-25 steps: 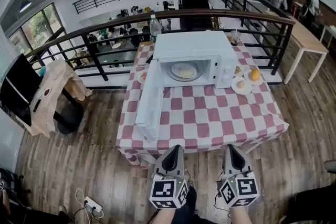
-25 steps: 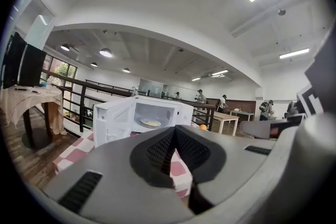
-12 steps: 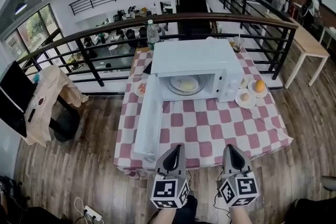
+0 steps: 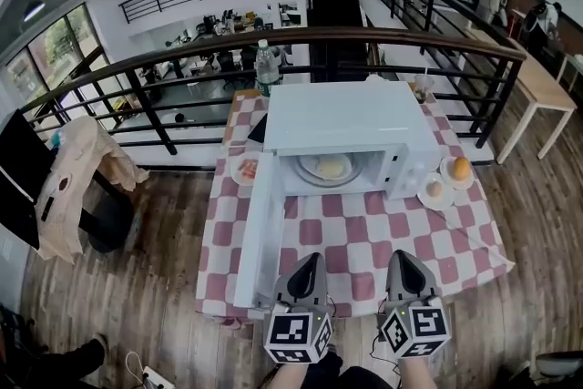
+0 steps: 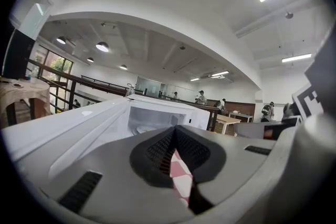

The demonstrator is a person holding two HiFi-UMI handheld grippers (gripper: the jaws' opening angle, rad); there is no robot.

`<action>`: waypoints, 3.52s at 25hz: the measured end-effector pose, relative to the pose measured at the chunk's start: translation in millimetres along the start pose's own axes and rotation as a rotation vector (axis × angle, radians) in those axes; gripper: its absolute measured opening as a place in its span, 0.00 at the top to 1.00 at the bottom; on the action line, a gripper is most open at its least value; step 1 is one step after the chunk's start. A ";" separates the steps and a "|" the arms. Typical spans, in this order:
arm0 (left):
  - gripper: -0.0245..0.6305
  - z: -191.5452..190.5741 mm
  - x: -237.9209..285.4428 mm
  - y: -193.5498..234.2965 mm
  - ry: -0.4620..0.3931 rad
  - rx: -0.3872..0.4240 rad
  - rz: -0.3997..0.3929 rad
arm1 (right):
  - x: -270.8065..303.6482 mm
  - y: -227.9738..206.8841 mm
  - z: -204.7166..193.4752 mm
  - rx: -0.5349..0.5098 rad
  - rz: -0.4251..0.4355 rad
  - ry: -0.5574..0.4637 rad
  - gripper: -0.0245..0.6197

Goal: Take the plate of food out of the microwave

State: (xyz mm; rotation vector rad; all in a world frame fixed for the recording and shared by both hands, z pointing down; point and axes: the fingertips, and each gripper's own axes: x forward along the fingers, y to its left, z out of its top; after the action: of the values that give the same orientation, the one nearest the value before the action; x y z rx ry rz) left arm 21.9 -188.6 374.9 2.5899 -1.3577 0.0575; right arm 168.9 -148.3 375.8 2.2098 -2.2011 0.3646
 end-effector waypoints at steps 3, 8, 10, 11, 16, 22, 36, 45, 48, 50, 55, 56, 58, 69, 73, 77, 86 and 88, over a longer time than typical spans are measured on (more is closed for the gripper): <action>0.93 0.2 9.9 4.2 0.005 -0.005 -0.005 | 12.2 -0.3 1.2 0.002 -0.005 0.005 0.98; 0.93 -2.2 20.2 12.1 0.014 -0.031 -0.001 | 26.6 4.3 -1.6 -0.004 0.002 0.028 0.98; 0.93 -2.6 25.1 15.4 0.016 -0.043 0.004 | 33.6 5.5 -1.9 -0.007 0.009 0.034 0.98; 0.93 -2.4 27.7 16.7 0.016 -0.047 0.005 | 37.5 6.0 -2.0 -0.008 0.013 0.037 0.98; 0.93 -5.8 45.2 22.3 0.017 -0.054 0.028 | 60.0 2.7 -6.1 -0.006 0.041 0.053 0.98; 0.93 -12.9 73.2 33.4 0.036 -0.072 0.085 | 95.6 -4.9 -9.8 -0.011 0.099 0.085 0.98; 0.93 -24.6 146.6 49.5 0.090 -0.135 0.188 | 180.5 -36.1 -6.5 0.007 0.189 0.144 0.98; 0.95 -38.0 185.3 61.0 0.124 -0.200 0.252 | 222.9 -41.6 -20.3 0.023 0.268 0.204 0.98; 0.95 -44.1 195.2 65.8 0.140 -0.226 0.270 | 235.7 -43.1 -25.0 0.029 0.285 0.221 0.98; 0.95 -46.1 199.1 70.4 0.142 -0.244 0.280 | 243.0 -43.6 -27.4 0.037 0.291 0.228 0.98; 0.95 -54.5 207.1 81.3 0.159 -0.261 0.297 | 258.3 -44.6 -37.2 0.064 0.293 0.251 0.98; 0.96 -57.2 208.6 83.3 0.165 -0.268 0.301 | 261.0 -45.0 -39.5 0.071 0.292 0.257 0.98; 0.96 -62.5 211.9 86.9 0.175 -0.285 0.304 | 266.0 -46.0 -44.5 0.086 0.287 0.268 0.92; 0.94 -87.4 240.1 104.3 0.261 -0.294 0.294 | 292.3 -42.1 -65.6 0.072 0.262 0.312 0.91; 0.94 -93.9 249.3 114.1 0.264 -0.324 0.280 | 305.2 -34.1 -72.9 0.054 0.274 0.317 0.89; 0.90 -99.8 256.3 122.1 0.273 -0.350 0.261 | 315.8 -34.8 -81.2 0.062 0.249 0.324 0.88; 0.85 -104.8 264.9 132.6 0.270 -0.388 0.242 | 328.7 -41.1 -93.1 0.099 0.180 0.336 0.82; 0.84 -105.2 267.8 134.9 0.268 -0.398 0.241 | 333.5 -42.2 -95.4 0.117 0.175 0.339 0.79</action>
State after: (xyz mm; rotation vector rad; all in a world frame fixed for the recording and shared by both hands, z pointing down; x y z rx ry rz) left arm 72.1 -457.4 536.8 2.0076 -1.4064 0.1497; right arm 191.8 -460.9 530.3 1.8353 -2.2341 0.8222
